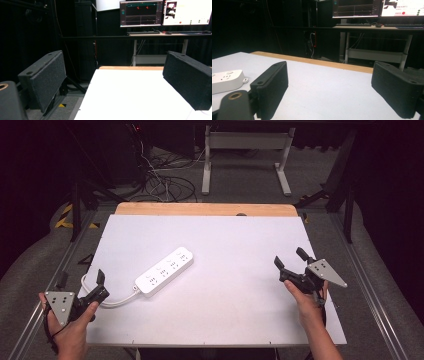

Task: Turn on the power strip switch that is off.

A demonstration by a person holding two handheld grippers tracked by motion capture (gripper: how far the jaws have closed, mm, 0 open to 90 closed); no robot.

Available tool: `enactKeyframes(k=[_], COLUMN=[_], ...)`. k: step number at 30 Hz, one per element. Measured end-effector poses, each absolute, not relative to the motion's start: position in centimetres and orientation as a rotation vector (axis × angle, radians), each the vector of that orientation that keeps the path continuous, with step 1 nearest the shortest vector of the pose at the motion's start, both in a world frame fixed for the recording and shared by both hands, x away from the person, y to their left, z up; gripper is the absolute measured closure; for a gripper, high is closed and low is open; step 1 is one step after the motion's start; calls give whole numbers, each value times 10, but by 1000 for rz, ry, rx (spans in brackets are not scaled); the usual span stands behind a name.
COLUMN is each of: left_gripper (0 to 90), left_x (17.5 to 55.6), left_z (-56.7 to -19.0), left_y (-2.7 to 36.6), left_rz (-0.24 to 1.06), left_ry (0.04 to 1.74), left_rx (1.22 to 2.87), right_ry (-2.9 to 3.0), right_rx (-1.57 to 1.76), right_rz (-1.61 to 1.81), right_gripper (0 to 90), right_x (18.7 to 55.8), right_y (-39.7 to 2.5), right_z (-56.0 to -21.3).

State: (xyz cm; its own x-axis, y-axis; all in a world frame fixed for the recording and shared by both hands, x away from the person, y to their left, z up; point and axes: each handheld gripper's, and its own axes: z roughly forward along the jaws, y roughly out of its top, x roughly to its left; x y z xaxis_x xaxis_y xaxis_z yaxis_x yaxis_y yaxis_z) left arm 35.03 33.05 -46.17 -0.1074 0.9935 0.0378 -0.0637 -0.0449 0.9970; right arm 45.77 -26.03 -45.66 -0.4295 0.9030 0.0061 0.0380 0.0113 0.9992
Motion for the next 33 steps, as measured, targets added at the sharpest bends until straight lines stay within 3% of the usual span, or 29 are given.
enactKeyframes(k=[29,33], left_gripper=[132,219], left_x=[360,360], left_z=[-458,-457], left_y=[322,321], left_rz=[1301,1272], left_ry=[1183,1198], left_rx=[1142,1157], right_ry=[1553,1553], right_rx=[1007,1005], right_rz=[1493,1498], right_gripper=[155,158], right_x=[449,449], right_y=[-269,-269], right_z=[-457,-457])
